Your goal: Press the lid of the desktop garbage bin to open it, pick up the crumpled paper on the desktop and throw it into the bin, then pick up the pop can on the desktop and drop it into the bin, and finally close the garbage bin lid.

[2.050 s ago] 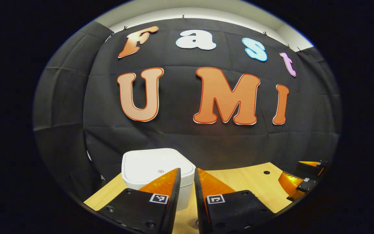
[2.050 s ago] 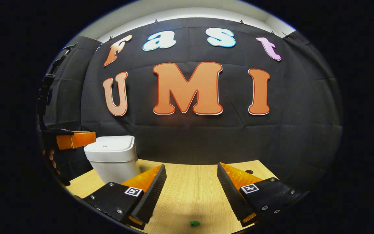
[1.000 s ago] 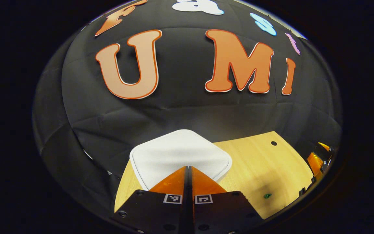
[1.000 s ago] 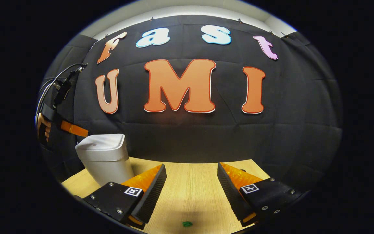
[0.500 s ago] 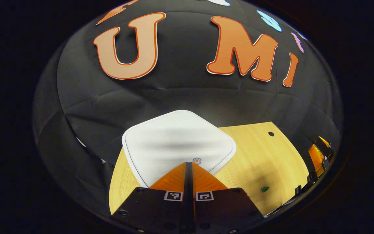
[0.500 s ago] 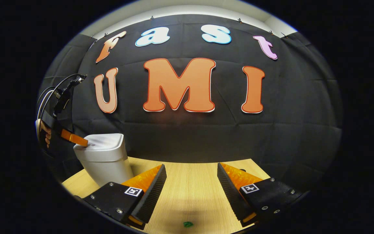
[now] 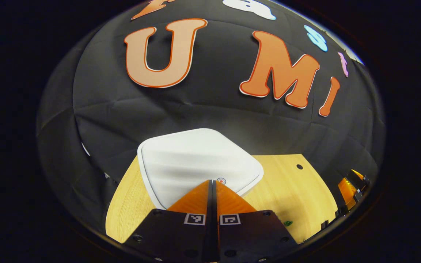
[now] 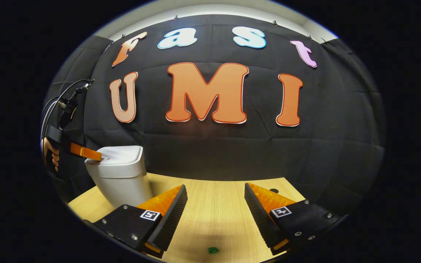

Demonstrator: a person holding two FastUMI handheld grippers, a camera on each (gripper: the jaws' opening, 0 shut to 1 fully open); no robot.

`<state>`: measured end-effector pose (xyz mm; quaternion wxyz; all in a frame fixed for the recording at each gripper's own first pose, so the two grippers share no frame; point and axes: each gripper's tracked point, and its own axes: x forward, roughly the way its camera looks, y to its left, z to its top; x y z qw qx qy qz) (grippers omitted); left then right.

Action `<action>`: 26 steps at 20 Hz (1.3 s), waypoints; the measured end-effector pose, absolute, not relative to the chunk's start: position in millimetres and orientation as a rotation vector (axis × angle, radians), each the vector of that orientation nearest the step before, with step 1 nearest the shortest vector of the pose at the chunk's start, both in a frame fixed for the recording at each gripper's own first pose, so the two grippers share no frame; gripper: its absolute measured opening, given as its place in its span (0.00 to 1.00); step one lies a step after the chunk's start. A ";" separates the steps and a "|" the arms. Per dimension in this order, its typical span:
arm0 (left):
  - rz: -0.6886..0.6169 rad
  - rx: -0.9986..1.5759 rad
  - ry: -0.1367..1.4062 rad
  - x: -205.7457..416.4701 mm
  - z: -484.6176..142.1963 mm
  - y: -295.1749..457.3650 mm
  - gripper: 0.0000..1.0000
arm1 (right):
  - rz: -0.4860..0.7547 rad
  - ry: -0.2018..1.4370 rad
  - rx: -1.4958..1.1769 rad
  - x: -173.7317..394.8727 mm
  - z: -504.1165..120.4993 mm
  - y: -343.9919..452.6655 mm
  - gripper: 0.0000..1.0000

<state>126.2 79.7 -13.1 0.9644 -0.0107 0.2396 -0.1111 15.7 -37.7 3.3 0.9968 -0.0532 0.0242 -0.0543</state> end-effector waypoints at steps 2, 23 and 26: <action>-0.155 -0.012 0.445 125.4 2.7 90.3 0.00 | -0.118 0.035 -0.098 14.7 10.6 -42.1 0.94; -0.150 -0.059 0.024 40.0 84.5 16.2 0.85 | -0.075 0.018 -0.036 -5.6 23.9 -55.8 0.94; -0.143 -0.054 0.037 42.1 71.9 13.9 0.94 | -0.087 0.093 -0.047 -4.8 -1.5 -64.8 0.94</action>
